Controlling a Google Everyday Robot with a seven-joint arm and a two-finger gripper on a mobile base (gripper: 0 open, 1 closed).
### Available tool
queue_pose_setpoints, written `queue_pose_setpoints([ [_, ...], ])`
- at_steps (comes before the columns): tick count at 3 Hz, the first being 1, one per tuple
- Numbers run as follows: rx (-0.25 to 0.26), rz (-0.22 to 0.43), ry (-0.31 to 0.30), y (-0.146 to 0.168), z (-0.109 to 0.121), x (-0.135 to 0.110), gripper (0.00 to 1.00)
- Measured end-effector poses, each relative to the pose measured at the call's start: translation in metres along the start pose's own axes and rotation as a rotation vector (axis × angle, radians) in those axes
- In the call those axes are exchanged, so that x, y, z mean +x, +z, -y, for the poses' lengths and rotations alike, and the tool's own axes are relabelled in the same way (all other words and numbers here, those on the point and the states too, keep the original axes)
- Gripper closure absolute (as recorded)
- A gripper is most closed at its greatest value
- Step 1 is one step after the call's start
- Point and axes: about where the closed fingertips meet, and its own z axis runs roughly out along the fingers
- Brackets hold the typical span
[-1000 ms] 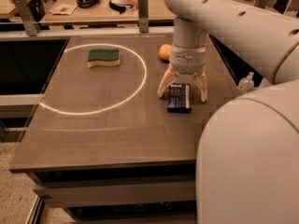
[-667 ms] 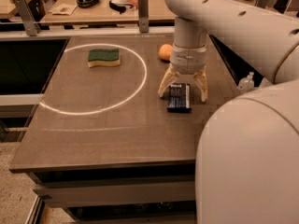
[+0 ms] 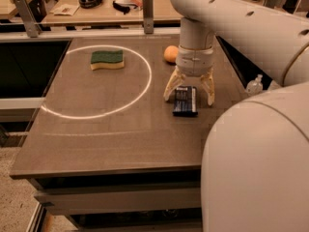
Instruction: Pick rxbar blueberry
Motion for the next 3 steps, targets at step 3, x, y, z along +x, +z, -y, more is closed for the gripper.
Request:
queue_pose_setpoints([
  [3, -0.002, 0.0, 0.004, -0.0007, -0.0016, 0.0003, 0.52],
])
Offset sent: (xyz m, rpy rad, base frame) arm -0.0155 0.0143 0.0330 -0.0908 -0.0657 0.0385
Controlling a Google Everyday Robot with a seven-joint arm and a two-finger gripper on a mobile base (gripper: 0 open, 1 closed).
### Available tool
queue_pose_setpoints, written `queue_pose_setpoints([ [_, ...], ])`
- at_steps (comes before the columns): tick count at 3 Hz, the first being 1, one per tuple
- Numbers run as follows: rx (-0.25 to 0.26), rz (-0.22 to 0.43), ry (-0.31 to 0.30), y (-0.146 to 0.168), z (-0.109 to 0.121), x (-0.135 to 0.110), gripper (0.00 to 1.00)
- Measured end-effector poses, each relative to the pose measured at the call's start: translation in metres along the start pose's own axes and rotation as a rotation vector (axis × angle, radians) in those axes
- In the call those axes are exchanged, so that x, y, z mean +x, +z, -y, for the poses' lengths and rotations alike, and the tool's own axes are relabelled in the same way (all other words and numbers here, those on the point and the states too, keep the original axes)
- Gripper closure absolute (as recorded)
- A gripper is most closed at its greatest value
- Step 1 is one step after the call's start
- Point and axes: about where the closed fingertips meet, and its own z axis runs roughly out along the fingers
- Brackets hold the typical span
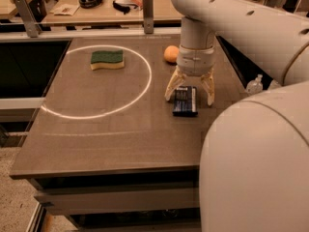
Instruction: Pick rxbar blueberry
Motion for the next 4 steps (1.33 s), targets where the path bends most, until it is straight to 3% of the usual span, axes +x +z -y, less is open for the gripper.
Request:
queue_pose_setpoints([
  [4, -0.003, -0.001, 0.007, -0.0021, -0.0025, 0.0001, 0.54],
])
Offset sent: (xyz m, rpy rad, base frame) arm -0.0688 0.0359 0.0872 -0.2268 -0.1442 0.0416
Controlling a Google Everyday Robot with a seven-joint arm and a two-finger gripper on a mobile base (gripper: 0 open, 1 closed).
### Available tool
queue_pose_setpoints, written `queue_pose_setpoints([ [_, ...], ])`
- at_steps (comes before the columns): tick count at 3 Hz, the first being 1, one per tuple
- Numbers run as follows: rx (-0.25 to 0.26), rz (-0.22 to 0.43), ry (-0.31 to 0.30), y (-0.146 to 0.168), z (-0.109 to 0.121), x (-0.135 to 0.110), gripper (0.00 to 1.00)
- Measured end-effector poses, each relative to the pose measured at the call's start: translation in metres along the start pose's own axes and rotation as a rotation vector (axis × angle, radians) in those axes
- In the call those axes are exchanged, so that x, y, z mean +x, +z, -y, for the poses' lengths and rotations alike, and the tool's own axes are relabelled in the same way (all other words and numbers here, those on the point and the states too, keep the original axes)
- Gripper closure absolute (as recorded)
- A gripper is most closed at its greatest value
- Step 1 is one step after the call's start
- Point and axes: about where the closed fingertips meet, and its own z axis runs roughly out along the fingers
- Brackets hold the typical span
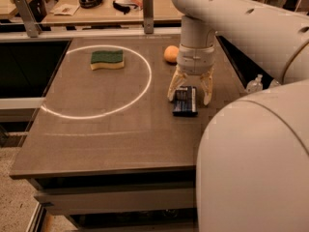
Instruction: Pick rxbar blueberry
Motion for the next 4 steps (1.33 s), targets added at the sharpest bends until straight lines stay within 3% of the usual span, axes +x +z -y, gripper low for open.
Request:
queue_pose_setpoints([
  [4, -0.002, -0.001, 0.005, -0.0016, -0.0018, 0.0001, 0.57],
])
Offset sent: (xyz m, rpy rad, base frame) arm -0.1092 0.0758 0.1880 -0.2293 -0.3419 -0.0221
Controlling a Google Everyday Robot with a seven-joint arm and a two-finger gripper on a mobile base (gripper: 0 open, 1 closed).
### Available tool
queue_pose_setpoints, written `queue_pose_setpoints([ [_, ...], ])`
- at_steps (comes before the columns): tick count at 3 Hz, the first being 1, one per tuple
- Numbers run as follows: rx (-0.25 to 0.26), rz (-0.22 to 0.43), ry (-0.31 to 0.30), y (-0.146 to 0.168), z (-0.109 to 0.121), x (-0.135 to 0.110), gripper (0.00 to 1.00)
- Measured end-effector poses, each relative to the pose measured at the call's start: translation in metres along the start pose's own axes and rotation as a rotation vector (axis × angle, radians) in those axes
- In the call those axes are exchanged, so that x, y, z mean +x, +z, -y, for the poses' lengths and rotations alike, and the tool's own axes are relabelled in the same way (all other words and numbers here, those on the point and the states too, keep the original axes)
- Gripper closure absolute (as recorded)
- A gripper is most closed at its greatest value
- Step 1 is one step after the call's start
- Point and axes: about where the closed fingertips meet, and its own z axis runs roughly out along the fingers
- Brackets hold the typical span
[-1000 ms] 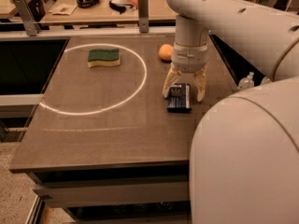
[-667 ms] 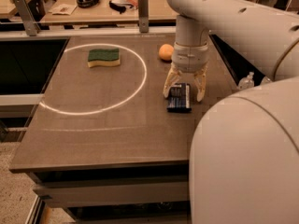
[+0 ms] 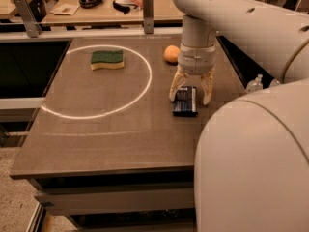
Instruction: Pick rxbar blueberry
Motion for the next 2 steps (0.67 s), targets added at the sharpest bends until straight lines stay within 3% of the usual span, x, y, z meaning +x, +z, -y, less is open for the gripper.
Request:
queue_pose_setpoints([
  [2, -0.001, -0.001, 0.003, -0.0006, -0.0011, 0.0003, 0.58],
])
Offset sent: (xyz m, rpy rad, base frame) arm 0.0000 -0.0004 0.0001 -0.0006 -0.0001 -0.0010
